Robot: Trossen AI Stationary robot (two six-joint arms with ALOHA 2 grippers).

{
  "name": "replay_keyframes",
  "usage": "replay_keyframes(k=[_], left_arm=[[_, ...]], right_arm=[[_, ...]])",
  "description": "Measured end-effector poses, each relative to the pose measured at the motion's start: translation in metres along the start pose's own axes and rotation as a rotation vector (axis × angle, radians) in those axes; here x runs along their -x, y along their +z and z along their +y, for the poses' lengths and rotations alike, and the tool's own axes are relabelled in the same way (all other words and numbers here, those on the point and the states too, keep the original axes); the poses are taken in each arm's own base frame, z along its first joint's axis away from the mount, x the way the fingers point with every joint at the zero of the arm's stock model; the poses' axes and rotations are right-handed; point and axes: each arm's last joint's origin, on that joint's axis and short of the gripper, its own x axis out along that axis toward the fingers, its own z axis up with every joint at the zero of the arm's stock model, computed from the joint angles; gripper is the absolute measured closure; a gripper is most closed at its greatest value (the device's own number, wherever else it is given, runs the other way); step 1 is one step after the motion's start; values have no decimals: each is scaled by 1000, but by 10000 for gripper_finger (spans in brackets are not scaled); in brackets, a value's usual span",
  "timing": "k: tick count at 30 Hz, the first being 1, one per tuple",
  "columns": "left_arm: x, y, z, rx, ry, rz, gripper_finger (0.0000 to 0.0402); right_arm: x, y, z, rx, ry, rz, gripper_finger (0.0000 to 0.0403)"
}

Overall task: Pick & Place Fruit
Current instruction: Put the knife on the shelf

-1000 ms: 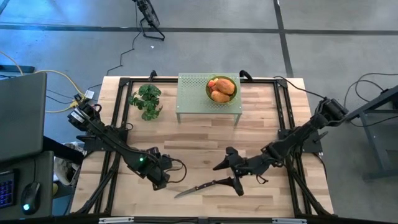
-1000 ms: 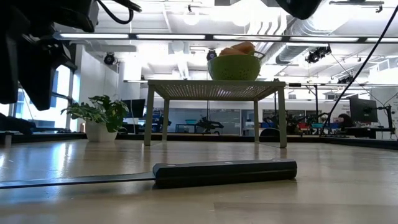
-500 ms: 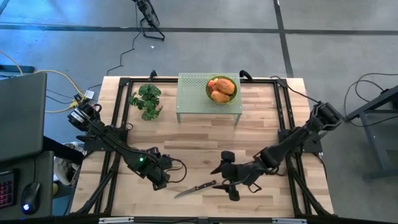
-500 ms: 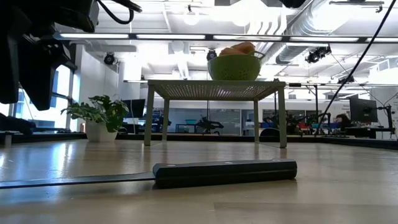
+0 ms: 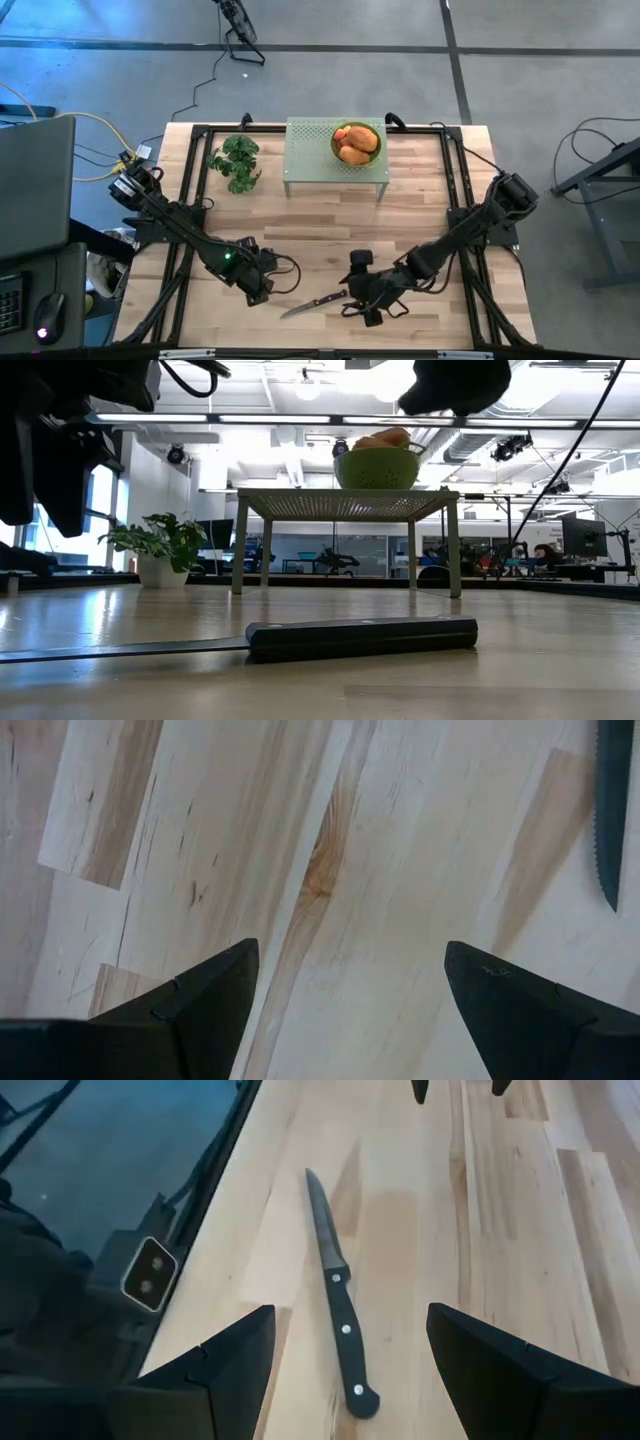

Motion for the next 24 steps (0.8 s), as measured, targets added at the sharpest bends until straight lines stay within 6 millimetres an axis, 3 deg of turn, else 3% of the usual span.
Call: replay_keyframes(k=[8, 15, 19, 24], left_arm=[[0, 3, -3, 9, -34, -26, 89], [0, 2, -3, 9, -32, -25, 89], [0, 3, -3, 9, -31, -27, 89], [0, 3, -3, 9, -31, -27, 89]], right_arm=[[-25, -19, 0, 36, -28, 79, 149], [-36, -23, -2, -73, -30, 93, 149], [-36, -17, -5, -110, -21, 95, 149], [-33, 4, -7, -118, -25, 70, 149]])
